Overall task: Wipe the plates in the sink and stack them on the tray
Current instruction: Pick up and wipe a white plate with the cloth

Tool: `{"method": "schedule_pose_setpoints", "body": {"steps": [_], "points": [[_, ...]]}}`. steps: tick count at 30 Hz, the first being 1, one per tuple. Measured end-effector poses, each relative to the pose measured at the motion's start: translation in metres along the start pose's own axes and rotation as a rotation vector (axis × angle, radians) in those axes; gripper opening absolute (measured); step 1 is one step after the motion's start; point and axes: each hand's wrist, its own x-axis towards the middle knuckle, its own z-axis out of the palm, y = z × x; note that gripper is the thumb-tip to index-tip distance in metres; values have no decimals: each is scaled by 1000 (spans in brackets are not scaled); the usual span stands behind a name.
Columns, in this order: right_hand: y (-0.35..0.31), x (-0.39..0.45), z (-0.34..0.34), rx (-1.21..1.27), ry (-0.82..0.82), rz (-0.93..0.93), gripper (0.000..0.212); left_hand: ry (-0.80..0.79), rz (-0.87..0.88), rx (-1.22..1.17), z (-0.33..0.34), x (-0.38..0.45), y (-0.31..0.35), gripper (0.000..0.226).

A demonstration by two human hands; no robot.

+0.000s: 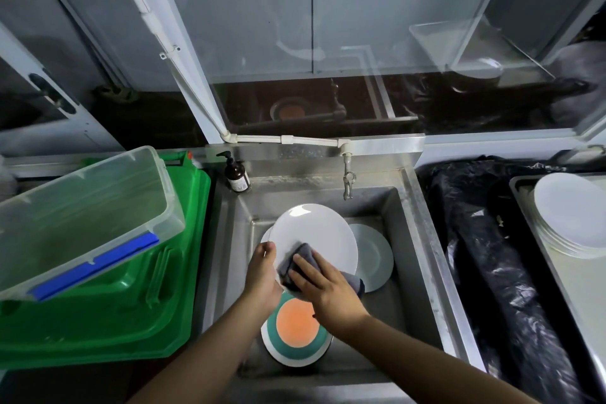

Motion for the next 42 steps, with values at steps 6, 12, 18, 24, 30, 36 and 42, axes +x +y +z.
{"method": "schedule_pose_setpoints", "body": {"steps": [6,12,18,24,30,36,42], "points": [[28,42,-26,32,-5,160,56,-72,31,161,2,-36,-3,23],[23,-8,-6,17,-32,-9,63,19,125,227,5,-22,16,20],[36,-10,-8,66,-112,8,61,51,133,283,-7,-23,16,19],[56,17,-19,75,-176,259,56,-13,53,323,-11,-39,9,20],[36,-25,1,98,-156,240,58,117,-2,268,-16,-19,-1,16],[37,-28,-7,86,-184,191,56,115,-71,209,-10,-26,10,16],[54,-6,-31,105,-192,334,44,111,-114,304,-11,-22,10,22]]}}
